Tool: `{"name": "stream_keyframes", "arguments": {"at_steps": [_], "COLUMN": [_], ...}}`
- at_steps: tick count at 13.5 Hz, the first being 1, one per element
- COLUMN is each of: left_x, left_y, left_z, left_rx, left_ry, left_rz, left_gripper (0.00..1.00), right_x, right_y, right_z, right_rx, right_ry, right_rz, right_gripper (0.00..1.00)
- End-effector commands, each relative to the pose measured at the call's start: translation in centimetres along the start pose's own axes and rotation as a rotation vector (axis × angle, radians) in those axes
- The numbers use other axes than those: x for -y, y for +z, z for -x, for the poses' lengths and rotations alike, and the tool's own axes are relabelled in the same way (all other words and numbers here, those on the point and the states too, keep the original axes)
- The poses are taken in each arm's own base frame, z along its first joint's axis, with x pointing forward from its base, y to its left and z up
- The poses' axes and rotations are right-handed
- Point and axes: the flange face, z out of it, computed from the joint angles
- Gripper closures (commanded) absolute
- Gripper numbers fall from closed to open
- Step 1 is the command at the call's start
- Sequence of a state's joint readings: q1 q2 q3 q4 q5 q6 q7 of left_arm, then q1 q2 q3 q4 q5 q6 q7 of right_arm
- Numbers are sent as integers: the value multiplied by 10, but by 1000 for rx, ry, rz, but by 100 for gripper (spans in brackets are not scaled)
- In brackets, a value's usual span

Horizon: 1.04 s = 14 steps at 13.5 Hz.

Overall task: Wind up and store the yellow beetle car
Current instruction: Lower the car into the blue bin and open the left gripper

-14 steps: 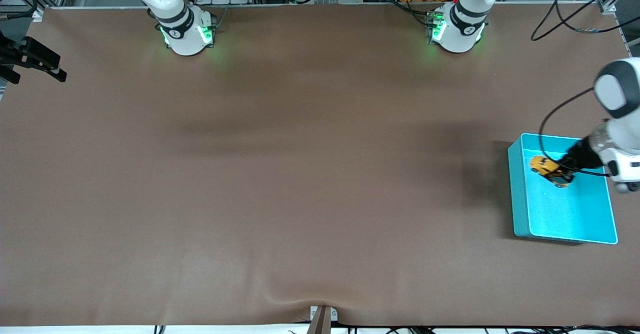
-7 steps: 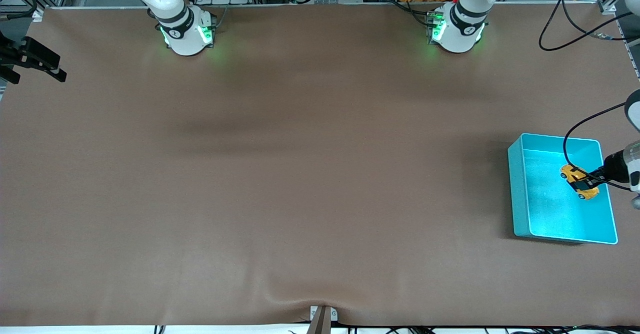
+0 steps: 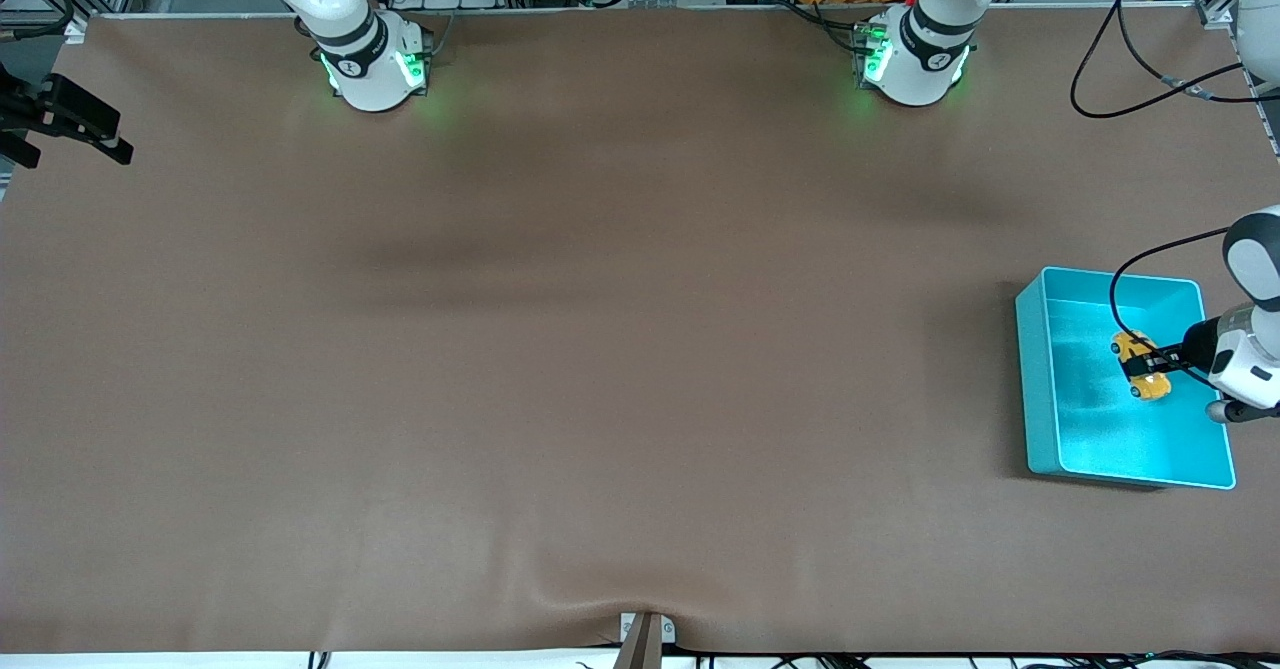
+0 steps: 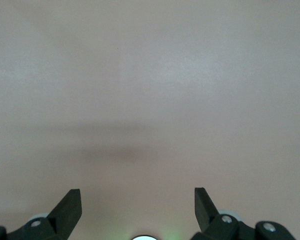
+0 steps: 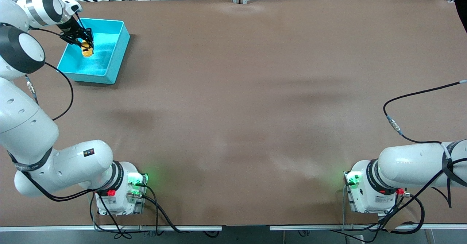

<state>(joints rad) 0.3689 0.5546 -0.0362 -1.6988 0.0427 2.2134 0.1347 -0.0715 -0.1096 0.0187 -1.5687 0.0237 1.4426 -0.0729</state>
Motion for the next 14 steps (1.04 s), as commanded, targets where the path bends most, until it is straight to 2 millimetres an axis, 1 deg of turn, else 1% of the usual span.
{"name": "stream_keyframes", "arguments": {"at_steps": [1,2,4,5,7,8,9,10,11,12,13,14], "left_x": [6,5,-1,-8,-10,-9,-9,-9,-11,-13,-16,-23], "left_y": [13,15,29,36,49,52,57,59,60,60,57,50], "left_z": [-7,-8,-8,-6,-5,-4,-2,-2,-2,-2,-3,-4], "left_rx": [-18,-18,-8,4,19,26,35,38,39,39,34,30], "left_ry": [57,61,78,88,126,145,146,147,151,152,151,145], "left_rz": [-14,-15,-13,-11,-20,-29,-28,-27,-26,-24,-24,-24], "left_gripper": [100,100,100,100,100,100,100,100,74,28,0,0], "right_x": [-2,-3,-3,-2,-3,-2,1,-2,0,0,3,3], "right_y": [-1,-1,-1,-1,-1,0,3,6,3,0,0,-1], "right_z": [6,6,6,6,6,5,3,-2,-5,-5,-6,-6], "right_rx": [-8,-8,-7,-8,-8,-7,1,-2,-15,-23,-24,-27], "right_ry": [-1,2,0,-1,0,-1,-8,-6,-14,-16,-20,-20], "right_rz": [-11,-12,-10,-10,-10,-10,-7,-7,-3,-2,-2,-2], "right_gripper": [0,0,0,0,0,0,0,0,0,0,0,0]}}
